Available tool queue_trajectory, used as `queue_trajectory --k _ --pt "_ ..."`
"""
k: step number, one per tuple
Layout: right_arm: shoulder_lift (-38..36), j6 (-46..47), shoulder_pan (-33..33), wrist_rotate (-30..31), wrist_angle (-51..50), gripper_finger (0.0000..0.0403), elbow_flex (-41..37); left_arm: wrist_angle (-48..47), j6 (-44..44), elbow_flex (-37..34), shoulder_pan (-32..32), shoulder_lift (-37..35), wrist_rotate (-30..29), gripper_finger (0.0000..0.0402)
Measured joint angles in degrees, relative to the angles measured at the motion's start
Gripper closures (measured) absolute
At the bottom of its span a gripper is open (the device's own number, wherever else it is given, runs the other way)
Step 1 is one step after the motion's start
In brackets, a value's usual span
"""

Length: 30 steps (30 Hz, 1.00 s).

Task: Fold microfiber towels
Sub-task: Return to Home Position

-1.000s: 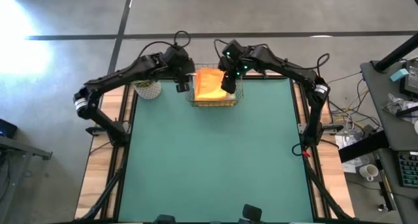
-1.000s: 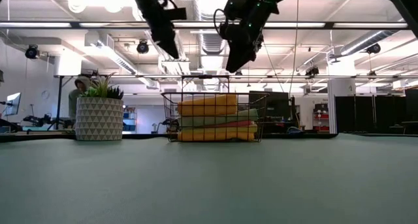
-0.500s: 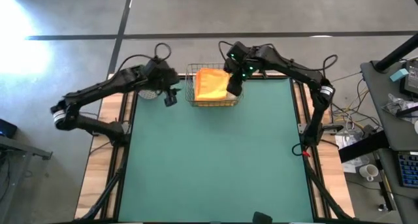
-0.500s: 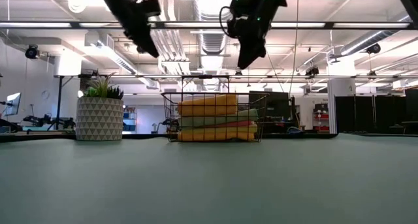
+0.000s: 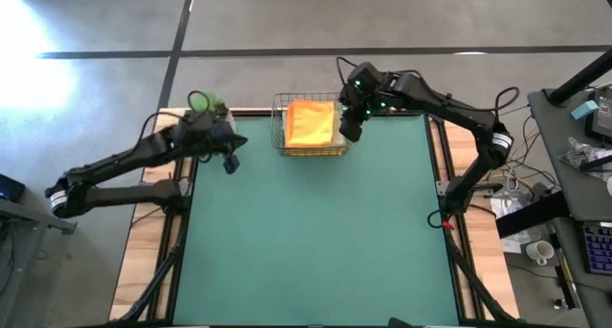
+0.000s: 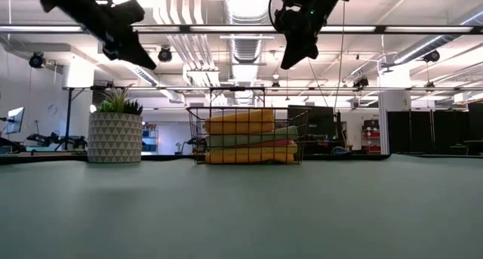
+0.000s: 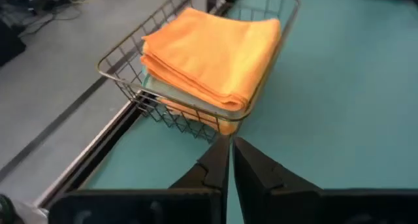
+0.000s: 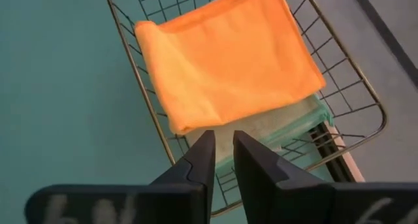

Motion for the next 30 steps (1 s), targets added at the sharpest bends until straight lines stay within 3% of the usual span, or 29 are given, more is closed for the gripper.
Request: queue_trajectory --k 13,18,24,30 --pt "-2.2 0.6 -0.4 0.1 3.2 0.036 -2.4 16.7 -15.7 -17.2 -1.6 -11.8 3.2 0.0401" --pt "-2.2 -2.2 -2.5 0.2 5.6 0.036 -2.4 21.7 -17.3 -22.1 -3.5 -14.6 3.1 0.0401" --pt "-2.2 -0.3 -6.5 0.2 5.2 0.036 -2.4 22.0 -25.5 -26.6 -6.2 -17.3 3.1 0.0401" --pt "-2.2 -0.2 -8.1 0.1 4.9 0.036 -2.4 17.9 -26.9 -27.2 -10.2 -24.0 3.1 0.0401"
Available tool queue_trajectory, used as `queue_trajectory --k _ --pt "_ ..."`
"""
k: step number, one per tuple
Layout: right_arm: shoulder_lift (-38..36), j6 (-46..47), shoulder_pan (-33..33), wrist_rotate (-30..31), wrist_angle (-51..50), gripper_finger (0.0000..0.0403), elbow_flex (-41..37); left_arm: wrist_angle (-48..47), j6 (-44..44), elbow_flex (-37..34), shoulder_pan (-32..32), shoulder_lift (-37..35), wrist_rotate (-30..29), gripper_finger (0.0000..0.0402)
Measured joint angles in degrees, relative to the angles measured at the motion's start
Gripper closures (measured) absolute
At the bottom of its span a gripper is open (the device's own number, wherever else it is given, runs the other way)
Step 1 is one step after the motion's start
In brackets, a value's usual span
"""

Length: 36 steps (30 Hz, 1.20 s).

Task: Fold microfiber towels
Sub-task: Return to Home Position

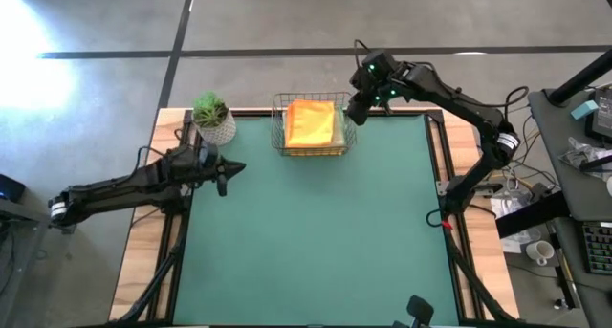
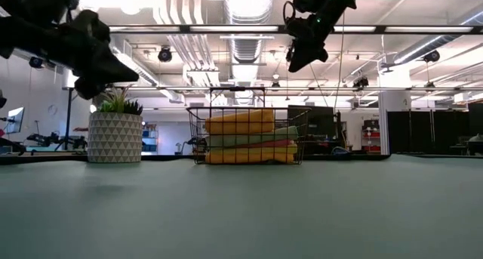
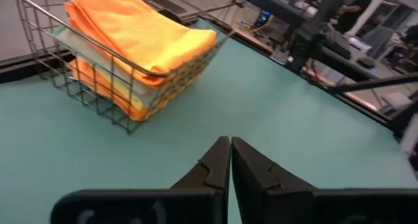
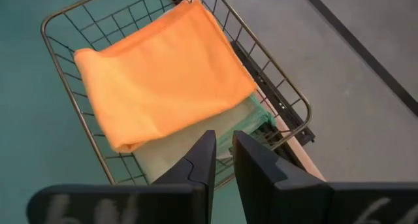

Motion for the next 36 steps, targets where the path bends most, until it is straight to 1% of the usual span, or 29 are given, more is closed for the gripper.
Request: queue_trajectory --k 6,9,13,16,21,23,27,34,36 --pt "0.0 0.0 0.0 0.0 0.0 0.036 0.0 -8.6 0.1 0.0 -0.8 -8.9 -1.0 0.0402" --pt "0.0 0.0 0.0 0.0 0.0 0.036 0.0 -10.3 0.1 -0.6 -0.8 -13.7 -1.5 0.0402" --pt "0.0 0.0 0.0 -0.1 0.0 0.036 0.0 -10.5 0.9 -3.5 -0.8 -19.2 -2.3 0.0402" --pt "0.0 0.0 0.0 -0.2 0.0 0.036 0.0 -9.2 1.3 -6.2 -0.8 -18.3 -3.8 0.0402" --pt "-0.3 0.0 0.0 -0.4 -0.1 0.036 0.0 5.2 1.4 -11.4 -0.8 -15.6 -3.7 0.0401" --pt "-1.0 -0.2 0.0 -1.5 -0.1 0.036 0.0 9.7 1.9 -13.0 -0.8 -14.3 -4.0 0.0401" --pt "-4.3 -1.2 0.0 -4.9 -0.2 0.036 0.0 10.6 4.5 -13.3 -0.7 -11.9 -7.5 0.0401" --pt "-14.7 -3.4 0.1 -5.3 -1.3 0.036 -0.5 10.9 6.2 -13.3 -0.7 -8.7 -7.9 0.0401" --pt "-19.0 -4.0 0.2 -7.2 -1.2 0.036 -2.4 10.9 6.1 -13.3 -0.7 -8.1 -7.9 0.0401"
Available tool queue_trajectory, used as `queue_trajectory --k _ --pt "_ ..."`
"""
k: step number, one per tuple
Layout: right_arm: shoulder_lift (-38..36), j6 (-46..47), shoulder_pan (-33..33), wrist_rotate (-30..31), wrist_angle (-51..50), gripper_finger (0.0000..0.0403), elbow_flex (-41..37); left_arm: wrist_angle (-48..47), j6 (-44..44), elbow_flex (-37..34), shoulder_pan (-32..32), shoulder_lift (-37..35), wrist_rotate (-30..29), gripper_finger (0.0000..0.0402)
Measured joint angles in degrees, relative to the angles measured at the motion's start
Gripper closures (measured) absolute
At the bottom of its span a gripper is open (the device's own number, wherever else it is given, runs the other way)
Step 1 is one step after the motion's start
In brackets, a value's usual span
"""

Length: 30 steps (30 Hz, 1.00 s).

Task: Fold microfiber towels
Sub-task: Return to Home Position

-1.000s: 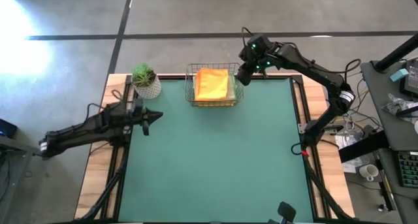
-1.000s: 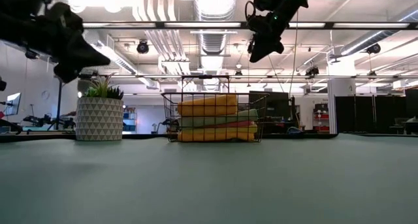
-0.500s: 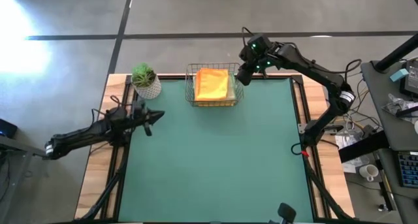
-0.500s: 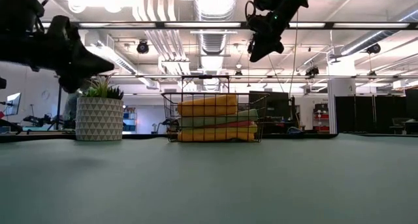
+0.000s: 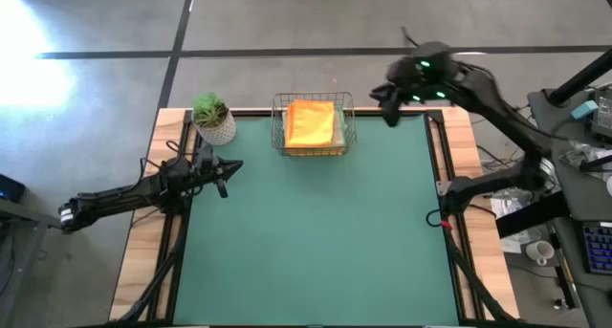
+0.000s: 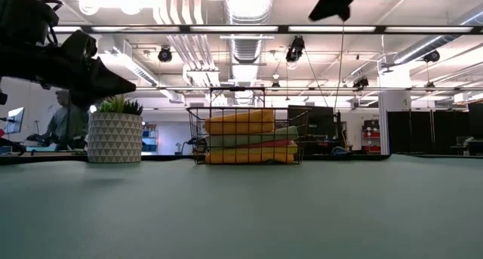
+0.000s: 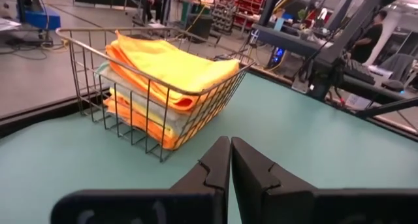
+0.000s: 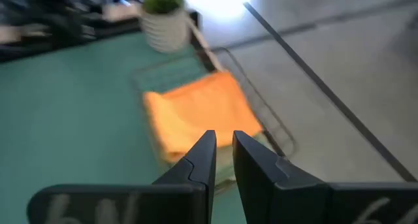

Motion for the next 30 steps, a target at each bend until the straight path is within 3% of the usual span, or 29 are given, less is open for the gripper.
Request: queue_trajectory --k 5,16,25,30 --pt "-13.3 4.2 0.2 -6.4 7.6 0.036 -13.4 0.1 0.0 0.1 0.0 0.3 0.0 0.0401" --pt "-37.2 20.3 0.8 -6.9 32.1 0.036 -45.8 0.2 0.0 0.3 0.0 -2.0 -0.1 0.0401" --pt "-47.4 32.1 1.2 -6.9 46.7 0.036 -63.4 0.1 0.1 0.1 0.0 -3.0 0.0 0.0401" --pt "-49.3 38.0 4.4 -6.9 61.2 0.036 -73.8 0.1 0.1 0.1 0.0 -2.3 0.0 0.0401"
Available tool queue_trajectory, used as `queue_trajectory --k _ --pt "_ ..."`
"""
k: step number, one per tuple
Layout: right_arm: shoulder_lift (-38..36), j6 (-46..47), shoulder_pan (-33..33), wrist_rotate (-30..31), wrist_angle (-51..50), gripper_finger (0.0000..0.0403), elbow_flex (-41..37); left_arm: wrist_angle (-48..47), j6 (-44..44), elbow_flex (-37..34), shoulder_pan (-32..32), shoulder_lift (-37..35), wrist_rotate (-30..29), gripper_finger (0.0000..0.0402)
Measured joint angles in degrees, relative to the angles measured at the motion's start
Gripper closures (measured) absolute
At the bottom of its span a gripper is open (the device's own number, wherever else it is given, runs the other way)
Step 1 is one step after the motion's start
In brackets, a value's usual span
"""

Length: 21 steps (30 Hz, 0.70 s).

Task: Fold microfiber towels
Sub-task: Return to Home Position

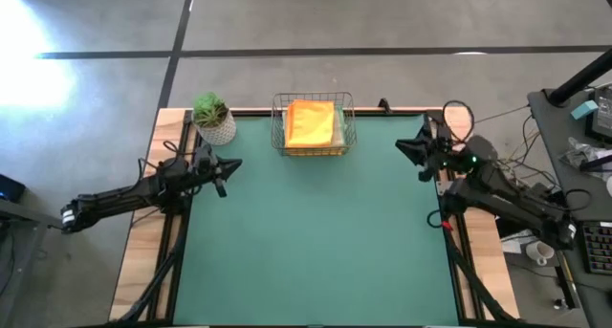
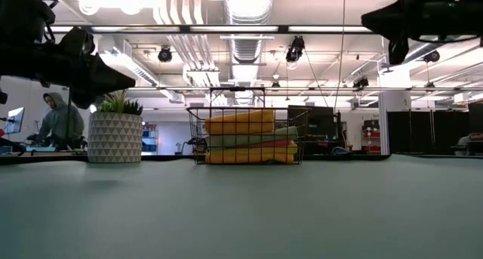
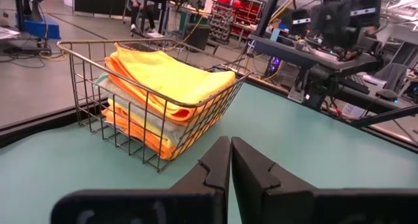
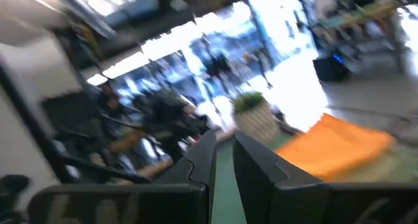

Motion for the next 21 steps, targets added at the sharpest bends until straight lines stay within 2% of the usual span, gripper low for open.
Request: queue_trajectory --k 3,7,14,21 --pt "0.0 2.9 2.3 0.5 10.0 0.036 -5.6 0.0 0.0 0.0 0.0 0.5 0.0 0.0401" --pt "0.1 5.1 5.7 4.4 17.3 0.036 -10.7 0.0 0.0 0.0 0.0 1.1 0.0 0.0401" --pt "0.1 5.9 13.2 12.7 17.1 0.036 -14.6 0.0 0.0 0.0 0.0 2.1 0.0 0.0401" --pt "-1.5 4.1 19.1 12.5 10.2 0.036 -14.6 0.1 0.0 0.0 0.0 3.5 0.0 0.0402"
